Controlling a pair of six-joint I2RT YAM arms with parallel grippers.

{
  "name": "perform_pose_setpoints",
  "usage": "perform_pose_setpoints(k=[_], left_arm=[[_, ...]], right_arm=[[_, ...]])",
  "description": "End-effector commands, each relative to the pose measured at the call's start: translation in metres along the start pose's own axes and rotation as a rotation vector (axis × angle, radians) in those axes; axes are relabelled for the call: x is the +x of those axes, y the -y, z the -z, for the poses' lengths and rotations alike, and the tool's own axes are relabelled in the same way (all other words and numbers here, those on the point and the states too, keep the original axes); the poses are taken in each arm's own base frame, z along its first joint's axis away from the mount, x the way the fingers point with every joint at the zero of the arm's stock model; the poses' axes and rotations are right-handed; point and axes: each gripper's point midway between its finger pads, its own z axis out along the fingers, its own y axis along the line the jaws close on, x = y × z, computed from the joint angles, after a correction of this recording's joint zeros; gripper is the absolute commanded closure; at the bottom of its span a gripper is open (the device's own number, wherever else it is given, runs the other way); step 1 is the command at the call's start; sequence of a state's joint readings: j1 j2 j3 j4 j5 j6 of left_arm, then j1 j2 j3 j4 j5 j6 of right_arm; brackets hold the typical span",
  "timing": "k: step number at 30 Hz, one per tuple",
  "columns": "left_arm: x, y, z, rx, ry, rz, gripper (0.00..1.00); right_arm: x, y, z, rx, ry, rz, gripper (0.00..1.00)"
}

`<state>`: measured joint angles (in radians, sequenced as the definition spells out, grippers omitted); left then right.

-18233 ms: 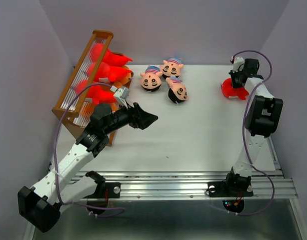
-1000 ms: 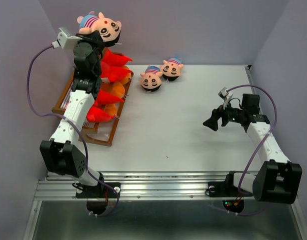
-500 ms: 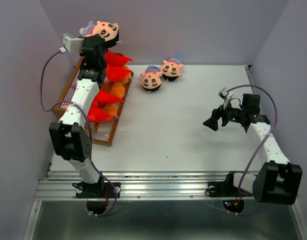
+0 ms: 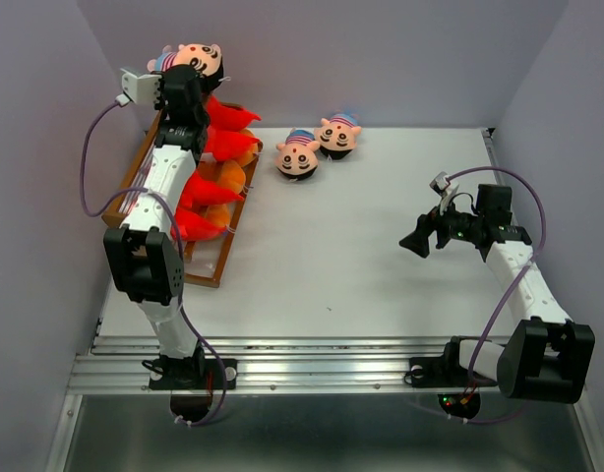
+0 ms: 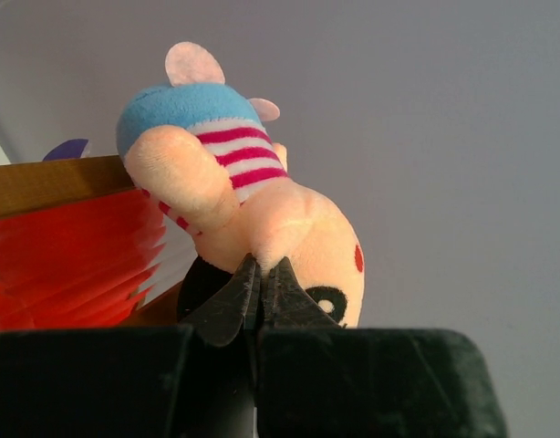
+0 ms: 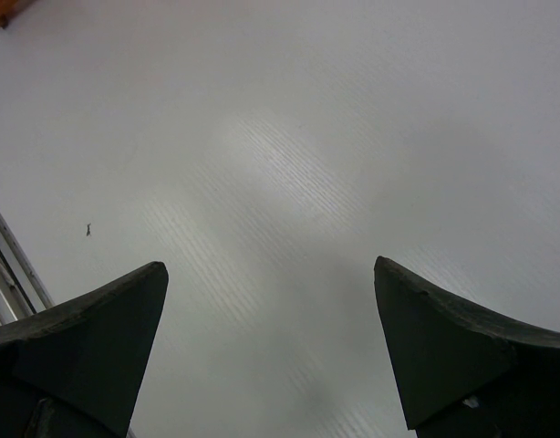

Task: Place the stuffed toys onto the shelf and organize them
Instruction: Place the stuffed toy onto shelf

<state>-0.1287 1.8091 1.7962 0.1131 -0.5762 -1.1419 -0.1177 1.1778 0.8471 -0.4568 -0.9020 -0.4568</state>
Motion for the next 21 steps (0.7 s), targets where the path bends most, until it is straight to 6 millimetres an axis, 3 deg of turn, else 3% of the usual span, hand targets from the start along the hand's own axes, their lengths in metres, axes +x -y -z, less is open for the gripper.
perform_pose_setpoints(k=[1,13,18,21], left_arm=[[-0.026,0.029,-0.001,0.046,0.073,0.061,1.0],[-0.02,0.019,-0.006,0.021,0.056,0.057,0.99],[-0.018,0.017,-0.005,0.023,0.04,0.066,0.91],[-0.016,0.015,-0.005,0.019,0.03,0.069,0.77]], right_arm=[[-0.009,-0.001,0.003,0.0,0.033,0.049,0.0],[-0.009,0.0,0.003,0.0,0.032,0.048,0.0],[-0.009,0.0,0.004,0.002,0.033,0.05,0.0],[-0.009,0.0,0.004,0.004,0.033,0.048,0.0]])
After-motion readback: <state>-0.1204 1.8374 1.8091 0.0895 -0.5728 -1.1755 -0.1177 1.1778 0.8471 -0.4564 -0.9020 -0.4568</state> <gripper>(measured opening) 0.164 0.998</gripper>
